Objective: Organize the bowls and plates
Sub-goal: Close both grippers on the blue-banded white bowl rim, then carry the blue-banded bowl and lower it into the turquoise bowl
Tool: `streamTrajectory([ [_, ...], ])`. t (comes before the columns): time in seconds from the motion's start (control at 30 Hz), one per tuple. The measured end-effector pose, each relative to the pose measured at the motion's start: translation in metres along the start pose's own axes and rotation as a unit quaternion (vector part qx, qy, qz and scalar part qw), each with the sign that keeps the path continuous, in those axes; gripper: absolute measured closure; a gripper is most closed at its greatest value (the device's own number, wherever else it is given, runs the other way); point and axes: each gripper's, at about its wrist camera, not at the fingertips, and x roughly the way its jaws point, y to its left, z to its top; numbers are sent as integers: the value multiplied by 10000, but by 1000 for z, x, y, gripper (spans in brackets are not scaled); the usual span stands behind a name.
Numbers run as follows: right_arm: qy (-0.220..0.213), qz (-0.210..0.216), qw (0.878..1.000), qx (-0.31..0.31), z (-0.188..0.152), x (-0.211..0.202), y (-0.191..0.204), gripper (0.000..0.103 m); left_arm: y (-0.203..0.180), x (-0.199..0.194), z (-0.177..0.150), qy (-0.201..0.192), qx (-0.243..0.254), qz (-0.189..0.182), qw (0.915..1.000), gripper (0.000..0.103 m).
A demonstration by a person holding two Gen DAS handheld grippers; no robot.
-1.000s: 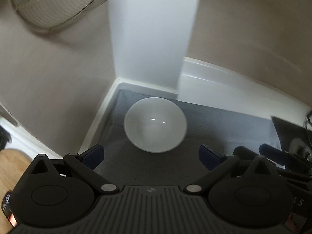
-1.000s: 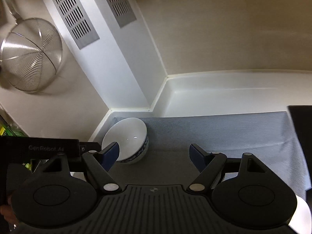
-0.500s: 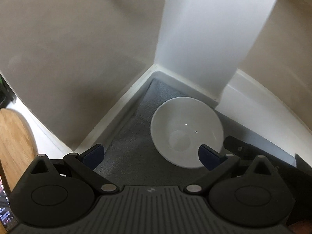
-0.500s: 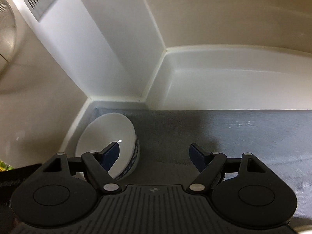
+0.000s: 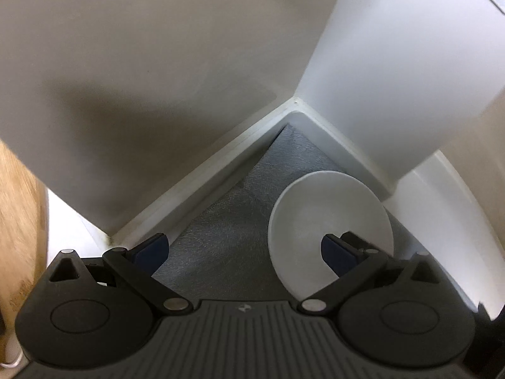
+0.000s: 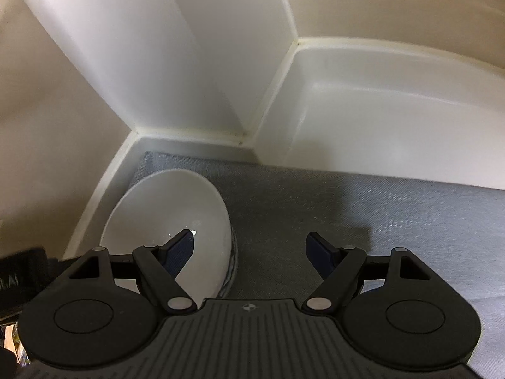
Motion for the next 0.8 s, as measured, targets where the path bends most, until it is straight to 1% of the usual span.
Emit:
streamTrajectory([
  [0.07, -9, -30, 10000, -25, -1, 2, 0, 23, 2, 6, 3, 61, -131, -11, 9999, 0],
  [0.2, -67, -71, 9998, -148, -1, 4, 4, 22, 1, 15, 5, 117, -238, 33, 9996, 1],
  [0.3, -103, -107, 9997, -206, -1, 5, 5, 24, -2, 20, 6, 169, -290, -18, 9994, 8],
  [0.33, -126, -121, 9996, -229, -1, 5, 5, 26, -3, 21, 6, 185, -308, -24, 9994, 15],
  [0.37, -139, -151, 9995, -256, -2, 5, 5, 33, -3, 22, 7, 201, -319, -41, 9993, 25],
  [0.4, -174, -200, 9992, -292, -2, 5, 5, 38, -3, 24, 8, 241, -291, -48, 9993, 29],
  [0.43, -204, -224, 9990, -338, -2, 4, 5, 54, -4, 26, 8, 294, -254, -47, 9992, 39],
  [0.47, -213, -199, 9989, -378, -2, 4, 5, 65, -5, 29, 8, 328, -216, -41, 9992, 54],
  [0.5, -176, -58, 9992, -353, -2, 5, 3, 71, -6, 30, 7, 355, -165, -19, 9992, 62],
  [0.53, -155, 58, 9994, -300, -3, 4, 2, 79, -5, 30, 7, 382, -92, -79, 9992, 74],
  [0.57, -142, 113, 9994, -294, -3, 4, 3, 84, -8, 29, 6, 364, 24, -190, 9992, 89],
  [0.6, -127, 130, 9992, -355, -4, 3, 6, 92, -11, 27, 6, 350, 159, -246, 9990, 95],
  [0.67, -105, 55, 9989, -454, -6, 2, 12, 93, -17, 25, 4, 383, 340, -123, 9986, 95],
  [0.8, -82, 88, 9994, -313, -9, -4, 11, 94, -12, 16, 0, 447, 454, -201, 9978, 96],
])
